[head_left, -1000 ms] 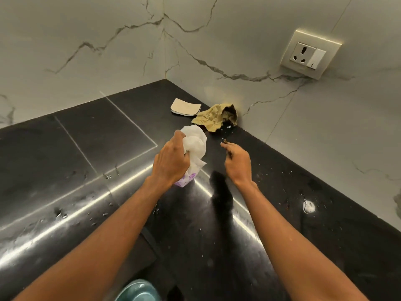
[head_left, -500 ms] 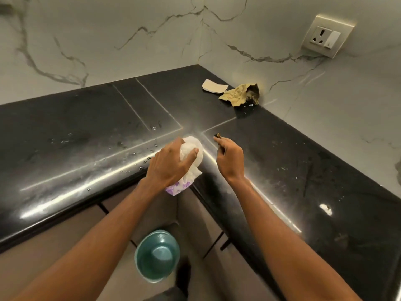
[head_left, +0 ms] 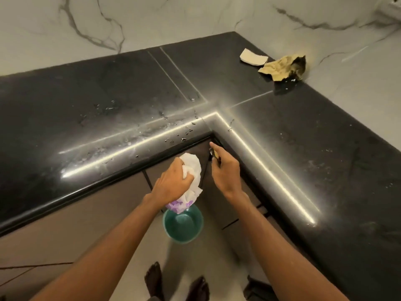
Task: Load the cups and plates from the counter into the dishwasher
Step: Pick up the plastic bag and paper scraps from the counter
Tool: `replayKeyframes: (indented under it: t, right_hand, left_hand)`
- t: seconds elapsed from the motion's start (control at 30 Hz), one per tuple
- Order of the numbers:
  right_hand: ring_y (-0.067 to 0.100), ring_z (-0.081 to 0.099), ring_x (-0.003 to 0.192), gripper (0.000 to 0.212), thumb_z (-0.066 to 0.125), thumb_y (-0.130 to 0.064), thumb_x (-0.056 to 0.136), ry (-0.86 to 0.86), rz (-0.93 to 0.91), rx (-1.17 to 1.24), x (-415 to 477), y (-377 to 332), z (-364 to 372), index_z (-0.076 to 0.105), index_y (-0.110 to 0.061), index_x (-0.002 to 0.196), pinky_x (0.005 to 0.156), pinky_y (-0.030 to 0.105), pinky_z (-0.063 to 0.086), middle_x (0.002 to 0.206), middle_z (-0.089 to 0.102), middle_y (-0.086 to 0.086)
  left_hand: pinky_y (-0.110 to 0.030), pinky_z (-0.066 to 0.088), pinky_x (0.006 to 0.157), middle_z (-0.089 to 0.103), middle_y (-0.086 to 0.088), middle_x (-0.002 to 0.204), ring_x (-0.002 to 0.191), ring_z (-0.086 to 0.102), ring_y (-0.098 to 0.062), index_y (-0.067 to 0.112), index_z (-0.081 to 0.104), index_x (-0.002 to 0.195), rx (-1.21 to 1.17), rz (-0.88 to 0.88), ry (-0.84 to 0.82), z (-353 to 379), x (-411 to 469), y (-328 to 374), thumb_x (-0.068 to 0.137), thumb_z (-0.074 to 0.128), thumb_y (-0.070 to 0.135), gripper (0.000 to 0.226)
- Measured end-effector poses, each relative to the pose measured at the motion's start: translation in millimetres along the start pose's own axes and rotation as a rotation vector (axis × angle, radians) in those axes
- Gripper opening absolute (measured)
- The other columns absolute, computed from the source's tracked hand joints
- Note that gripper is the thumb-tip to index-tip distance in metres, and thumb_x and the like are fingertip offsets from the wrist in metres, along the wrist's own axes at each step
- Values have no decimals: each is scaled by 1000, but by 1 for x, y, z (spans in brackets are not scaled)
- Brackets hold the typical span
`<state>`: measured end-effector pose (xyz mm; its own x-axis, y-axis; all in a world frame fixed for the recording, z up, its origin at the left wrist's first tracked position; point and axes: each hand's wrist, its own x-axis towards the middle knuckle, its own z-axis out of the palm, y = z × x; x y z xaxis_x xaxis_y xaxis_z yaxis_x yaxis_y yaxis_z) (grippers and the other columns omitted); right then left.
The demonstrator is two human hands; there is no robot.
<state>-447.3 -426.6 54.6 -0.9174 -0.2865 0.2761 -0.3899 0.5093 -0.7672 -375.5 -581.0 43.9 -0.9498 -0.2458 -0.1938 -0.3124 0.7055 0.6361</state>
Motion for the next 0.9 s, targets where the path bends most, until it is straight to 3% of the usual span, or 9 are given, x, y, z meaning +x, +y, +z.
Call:
replayKeyframes:
  t: [0.07, 0.13, 0.23, 0.3, 0.4, 0.5, 0.57, 0.63, 0.9]
  right_hand:
    - [5, 61, 106, 59, 55, 2, 90, -24, 102, 16, -20, 6, 20, 42, -19, 145, 96, 14, 43, 120, 64, -5]
    - [5, 62, 97, 57, 57, -1, 91, -23, 196, 18, -39, 15, 39, 43, -19, 143, 89, 15, 45, 111, 66, -5]
    - [5, 60, 79, 25, 61, -4, 89, -17, 281, -31, -65, 39, 74, 63, -15, 111, 73, 20, 46, 92, 66, -7]
    - [2, 54, 70, 12, 63, -6, 88, -48, 335, -68, -79, 55, 91, 64, -16, 94, 65, 16, 40, 82, 62, -9]
    - [11, 52, 70, 10, 64, -1, 82, -73, 416, -122, -103, 93, 126, 64, -11, 85, 64, 22, 41, 80, 60, -1]
    - [20, 59, 82, 14, 61, -6, 83, -144, 589, -148, -126, 137, 163, 67, -9, 95, 71, 28, 47, 93, 64, 5]
    - [19, 64, 91, 17, 61, -17, 91, -108, 652, -92, -142, 170, 192, 69, -13, 105, 75, 18, 49, 103, 68, 3]
    - [14, 63, 95, 22, 56, -23, 96, -120, 693, -71, -154, 197, 215, 69, -14, 111, 77, 5, 41, 109, 67, 0]
    - [26, 65, 97, 30, 46, -15, 96, -301, 642, -334, -193, 335, 313, 70, -19, 113, 82, 34, 52, 110, 67, 7]
  left_hand:
    - [-36, 47, 78, 53, -8, 111, 94, 57, -26, 16, 36, 118, -41, -55, -61, 11, -2, -27, 94, 47, 36, 33]
    - [-34, 48, 85, 52, -11, 121, 104, 57, -26, 11, 33, 130, -51, -72, -99, 24, -3, -51, 97, 46, 33, 42]
    - [-38, 47, 92, 56, -17, 124, 109, 57, -32, 7, 40, 130, -33, -98, -130, 48, 3, -87, 98, 47, 27, 39]
    - [-36, 43, 94, 54, -16, 128, 115, 54, -32, 7, 46, 129, -46, -106, -132, 64, 8, -106, 96, 51, 25, 38]
    - [-35, 47, 87, 56, -9, 123, 109, 55, -29, 14, 52, 114, -70, -170, -159, 99, 21, -137, 91, 60, 27, 28]
    - [-30, 45, 81, 59, -6, 117, 106, 57, -26, 15, 55, 105, -130, -191, -138, 146, 32, -167, 88, 66, 25, 23]
    - [-31, 45, 87, 59, -9, 120, 111, 56, -26, 11, 57, 113, -150, -172, -111, 185, 39, -190, 89, 67, 25, 29]
    - [-31, 42, 93, 59, -14, 120, 113, 55, -29, 6, 57, 119, -116, -155, -115, 221, 46, -215, 91, 63, 26, 34]
    - [-36, 41, 96, 58, -20, 121, 114, 54, -33, 1, 54, 123, 53, -96, -240, 377, 91, -333, 93, 59, 21, 37]
